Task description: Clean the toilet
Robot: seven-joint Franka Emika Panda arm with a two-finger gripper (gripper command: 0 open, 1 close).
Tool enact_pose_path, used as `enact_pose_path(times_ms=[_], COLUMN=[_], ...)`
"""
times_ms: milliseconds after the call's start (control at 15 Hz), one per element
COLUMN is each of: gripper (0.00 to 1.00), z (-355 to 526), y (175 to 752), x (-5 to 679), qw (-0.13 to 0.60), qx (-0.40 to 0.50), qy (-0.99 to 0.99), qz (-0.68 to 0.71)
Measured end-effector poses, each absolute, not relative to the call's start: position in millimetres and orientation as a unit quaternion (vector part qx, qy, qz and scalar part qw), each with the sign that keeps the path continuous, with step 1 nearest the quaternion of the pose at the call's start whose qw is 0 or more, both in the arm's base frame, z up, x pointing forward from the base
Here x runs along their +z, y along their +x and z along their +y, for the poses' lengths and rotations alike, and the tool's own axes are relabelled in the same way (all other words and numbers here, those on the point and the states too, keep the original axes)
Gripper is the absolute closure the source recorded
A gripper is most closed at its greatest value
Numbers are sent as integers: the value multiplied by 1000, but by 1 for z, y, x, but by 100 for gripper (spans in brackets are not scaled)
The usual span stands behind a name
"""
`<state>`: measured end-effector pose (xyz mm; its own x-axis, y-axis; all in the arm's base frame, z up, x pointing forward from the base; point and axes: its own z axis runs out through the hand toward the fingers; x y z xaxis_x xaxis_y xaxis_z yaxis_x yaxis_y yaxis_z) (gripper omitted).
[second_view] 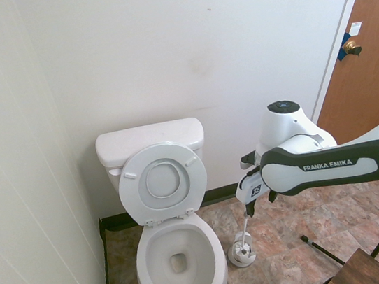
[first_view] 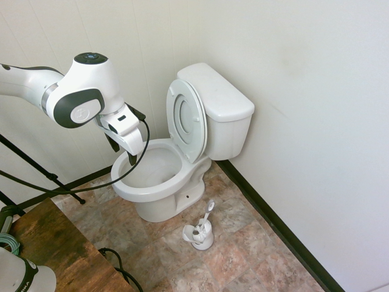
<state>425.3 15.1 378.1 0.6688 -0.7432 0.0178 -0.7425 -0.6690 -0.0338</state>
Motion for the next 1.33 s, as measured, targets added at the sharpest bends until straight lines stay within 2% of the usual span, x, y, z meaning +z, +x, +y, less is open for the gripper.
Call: enact_pose_path(times_ms=[267, 733, 1333], gripper=[0, 0, 0], z=[15, -33, -112], y=[431, 481, 579], x=[369, 316, 191], qw=[10, -14, -9], qx=[-18, -36, 1], qy=[-910, -881, -847], qz=[413, 471, 531])
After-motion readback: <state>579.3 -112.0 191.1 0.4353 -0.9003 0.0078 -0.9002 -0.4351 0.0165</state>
